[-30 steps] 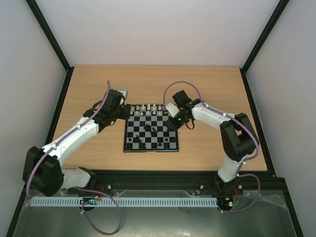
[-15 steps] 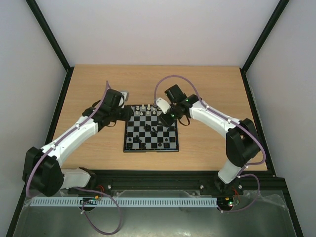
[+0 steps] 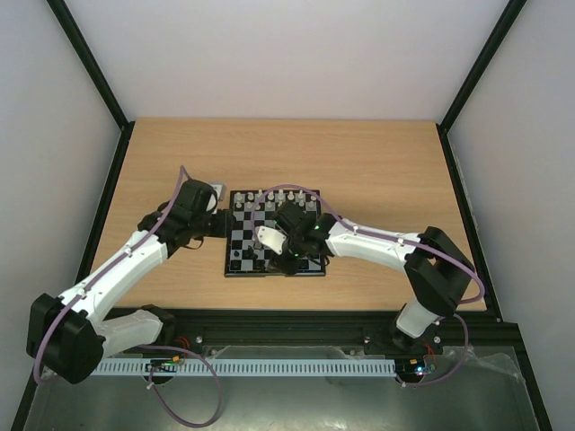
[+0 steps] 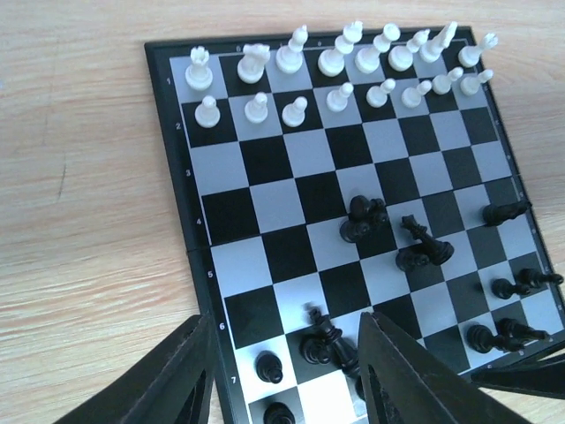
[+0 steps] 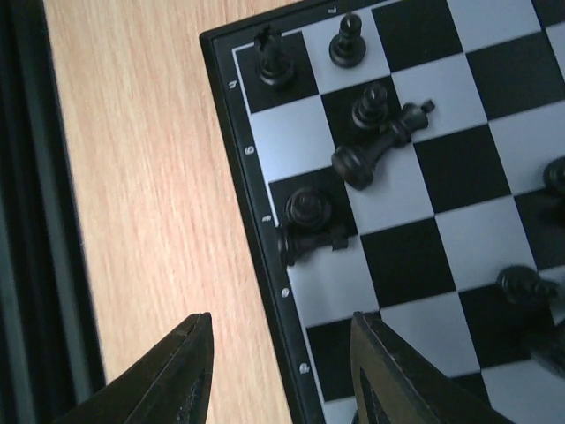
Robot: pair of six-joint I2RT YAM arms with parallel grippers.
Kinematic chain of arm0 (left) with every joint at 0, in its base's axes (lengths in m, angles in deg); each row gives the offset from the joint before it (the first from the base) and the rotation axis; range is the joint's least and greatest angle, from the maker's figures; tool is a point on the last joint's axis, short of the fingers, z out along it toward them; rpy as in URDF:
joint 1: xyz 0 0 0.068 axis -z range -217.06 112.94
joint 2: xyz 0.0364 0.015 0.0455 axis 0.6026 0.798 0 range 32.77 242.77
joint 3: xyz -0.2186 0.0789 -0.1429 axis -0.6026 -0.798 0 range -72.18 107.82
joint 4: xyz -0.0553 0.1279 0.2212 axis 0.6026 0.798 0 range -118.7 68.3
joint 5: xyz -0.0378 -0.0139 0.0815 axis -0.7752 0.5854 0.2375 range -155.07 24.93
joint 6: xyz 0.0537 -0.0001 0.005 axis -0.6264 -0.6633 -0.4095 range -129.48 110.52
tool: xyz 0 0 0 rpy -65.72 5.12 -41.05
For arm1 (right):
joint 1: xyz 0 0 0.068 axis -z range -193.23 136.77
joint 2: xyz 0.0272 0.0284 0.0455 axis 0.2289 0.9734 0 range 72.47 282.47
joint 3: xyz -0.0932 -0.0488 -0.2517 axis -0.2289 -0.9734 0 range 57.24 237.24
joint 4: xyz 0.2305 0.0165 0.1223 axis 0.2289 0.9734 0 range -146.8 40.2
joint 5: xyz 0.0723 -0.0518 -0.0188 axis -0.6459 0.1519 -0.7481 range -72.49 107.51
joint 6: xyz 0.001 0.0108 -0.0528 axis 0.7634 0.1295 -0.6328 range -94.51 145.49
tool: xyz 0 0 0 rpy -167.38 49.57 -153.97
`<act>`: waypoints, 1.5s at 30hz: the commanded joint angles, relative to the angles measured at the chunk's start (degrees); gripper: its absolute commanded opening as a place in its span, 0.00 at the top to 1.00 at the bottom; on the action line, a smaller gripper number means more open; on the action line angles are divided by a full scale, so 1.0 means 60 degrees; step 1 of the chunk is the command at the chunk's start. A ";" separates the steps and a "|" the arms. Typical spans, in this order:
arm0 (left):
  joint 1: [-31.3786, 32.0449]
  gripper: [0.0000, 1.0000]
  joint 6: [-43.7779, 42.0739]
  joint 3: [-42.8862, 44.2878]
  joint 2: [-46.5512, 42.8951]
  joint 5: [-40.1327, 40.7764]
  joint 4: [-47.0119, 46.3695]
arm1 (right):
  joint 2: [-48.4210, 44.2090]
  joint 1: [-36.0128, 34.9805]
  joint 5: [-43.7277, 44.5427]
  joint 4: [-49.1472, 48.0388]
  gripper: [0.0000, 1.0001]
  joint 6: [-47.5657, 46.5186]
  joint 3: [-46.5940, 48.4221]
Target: Set up the chess pieces on the board
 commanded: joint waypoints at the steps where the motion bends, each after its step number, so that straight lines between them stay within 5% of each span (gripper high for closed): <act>1: -0.0073 0.54 0.0235 -0.0529 -0.0195 0.0162 -0.0487 | 0.0511 -0.0383 0.0775 -0.0803 0.55 -0.0160 -0.0027; 24: -0.0418 0.55 -0.0655 -0.1271 -0.0099 0.0031 -0.1658 | 0.2105 -0.0559 0.0792 -0.1044 0.47 -0.0607 0.0699; 35: -0.0418 0.55 -0.0672 -0.1289 -0.0040 -0.0045 -0.1650 | 0.1972 -0.0513 0.0620 -0.0979 0.65 -0.0703 0.0499; 45: -0.0418 0.55 -0.0406 -0.1357 0.0052 -0.0564 -0.1775 | 0.1177 -0.0246 0.1105 -0.0755 0.70 -0.0813 0.0268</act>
